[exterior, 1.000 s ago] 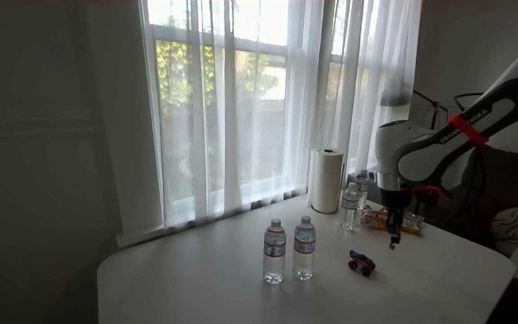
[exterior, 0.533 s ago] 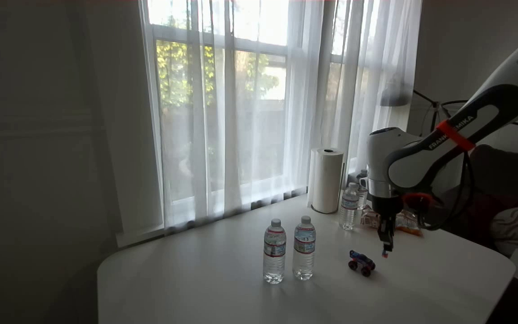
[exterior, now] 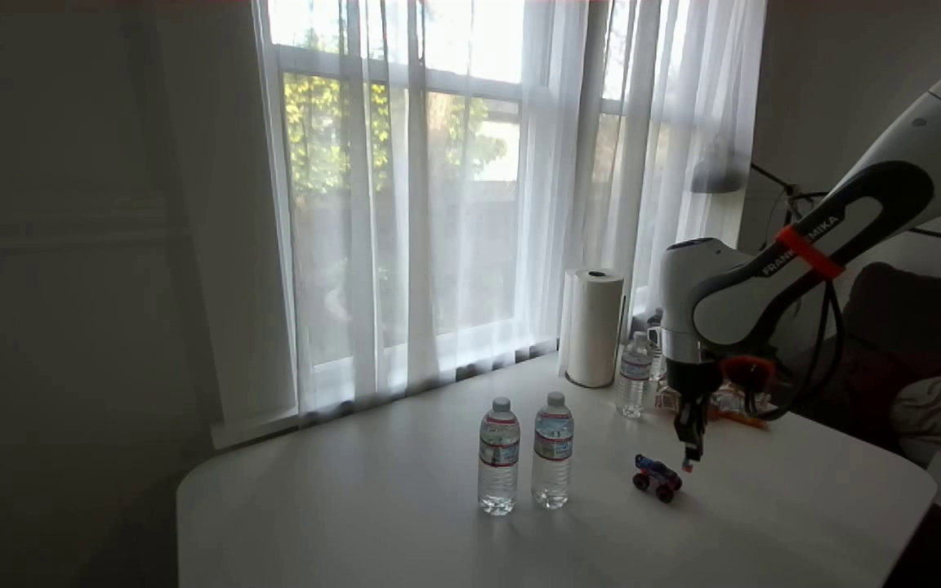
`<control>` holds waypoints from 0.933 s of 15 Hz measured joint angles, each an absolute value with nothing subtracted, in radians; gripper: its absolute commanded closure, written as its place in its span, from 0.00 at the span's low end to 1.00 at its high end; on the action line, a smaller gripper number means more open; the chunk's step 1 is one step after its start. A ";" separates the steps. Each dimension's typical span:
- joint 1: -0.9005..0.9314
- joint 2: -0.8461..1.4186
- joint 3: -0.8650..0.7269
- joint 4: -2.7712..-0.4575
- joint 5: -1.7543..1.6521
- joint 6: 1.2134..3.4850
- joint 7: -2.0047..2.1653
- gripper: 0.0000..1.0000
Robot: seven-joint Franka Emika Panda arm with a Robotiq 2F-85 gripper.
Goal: Put the toy man on the toy car
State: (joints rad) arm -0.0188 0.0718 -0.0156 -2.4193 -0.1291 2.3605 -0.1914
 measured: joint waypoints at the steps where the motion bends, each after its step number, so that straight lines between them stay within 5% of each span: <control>1: -0.019 0.074 -0.016 -2.417 -0.129 2.360 -0.191 0.87; 4: -0.019 0.075 -0.016 -2.417 -0.129 2.360 -0.191 0.87; 5: -0.019 0.075 -0.016 -2.417 -0.129 2.360 -0.191 0.97; 14: -0.019 0.076 -0.016 -2.417 -0.130 2.361 -0.185 0.97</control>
State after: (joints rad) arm -0.0188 0.0763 -0.0156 -2.4168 -0.1295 2.3609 -0.1846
